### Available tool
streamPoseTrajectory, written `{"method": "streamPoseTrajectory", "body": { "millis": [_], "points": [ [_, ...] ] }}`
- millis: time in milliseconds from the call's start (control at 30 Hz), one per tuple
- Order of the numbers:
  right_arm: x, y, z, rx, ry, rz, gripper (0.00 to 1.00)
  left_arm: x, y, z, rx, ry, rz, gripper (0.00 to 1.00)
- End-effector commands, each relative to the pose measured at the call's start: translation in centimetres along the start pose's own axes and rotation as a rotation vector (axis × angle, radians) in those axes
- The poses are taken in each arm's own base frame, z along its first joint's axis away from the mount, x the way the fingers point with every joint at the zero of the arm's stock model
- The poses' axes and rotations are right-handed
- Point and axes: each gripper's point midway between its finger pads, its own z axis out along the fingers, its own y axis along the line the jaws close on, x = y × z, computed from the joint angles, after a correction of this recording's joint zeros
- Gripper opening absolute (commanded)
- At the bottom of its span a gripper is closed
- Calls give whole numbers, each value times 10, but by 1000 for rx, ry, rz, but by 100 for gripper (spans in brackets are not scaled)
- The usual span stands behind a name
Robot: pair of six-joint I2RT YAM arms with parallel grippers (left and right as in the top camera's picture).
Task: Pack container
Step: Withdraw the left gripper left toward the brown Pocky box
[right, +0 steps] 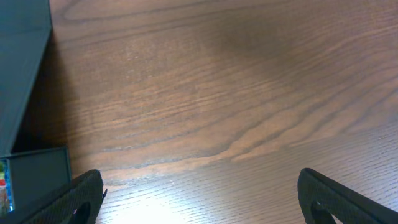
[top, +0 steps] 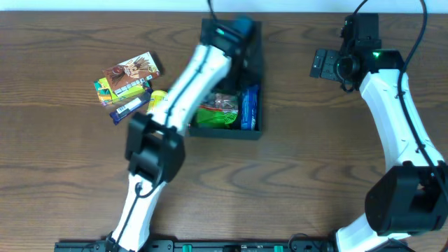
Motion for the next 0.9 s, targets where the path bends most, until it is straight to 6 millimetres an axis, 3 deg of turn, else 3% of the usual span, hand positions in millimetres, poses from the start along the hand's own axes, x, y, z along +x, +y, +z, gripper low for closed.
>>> {"method": "streamPoseTrajectory", "body": {
  "millis": [0,100,167,267,333,400,433,500,533,700,867],
  "points": [
    [-1,-3,1,3,2,22,99,-27,61,-87,-133,-233,-73,6],
    [-1,-3,1,3,2,22,99,-29,117,-126,-203,-306,-134,6],
    [-1,-3,1,3,2,22,99,-27,149,-141,-227,-320,-124,6],
    [0,-3,1,3,4,21,99,-22,187,-148,-225,-300,-38,6],
    [0,-3,1,4,5,21,99,-21,201,-145,-191,-285,50,8],
    [1,-3,1,4,9,20,99,-17,213,-142,-142,-267,195,24],
    [1,-3,1,4,10,19,99,-16,219,-139,-139,-260,221,33],
    [2,-3,1,5,13,19,99,-14,237,-133,-152,-239,258,86],
    [3,-3,1,6,16,19,99,-14,248,-126,-155,-222,270,95],
    [7,-4,1,10,30,17,99,-18,268,-93,-122,-179,246,95],
    [9,-5,0,13,40,16,99,-22,281,-31,-79,-87,308,96]
  ]
}}
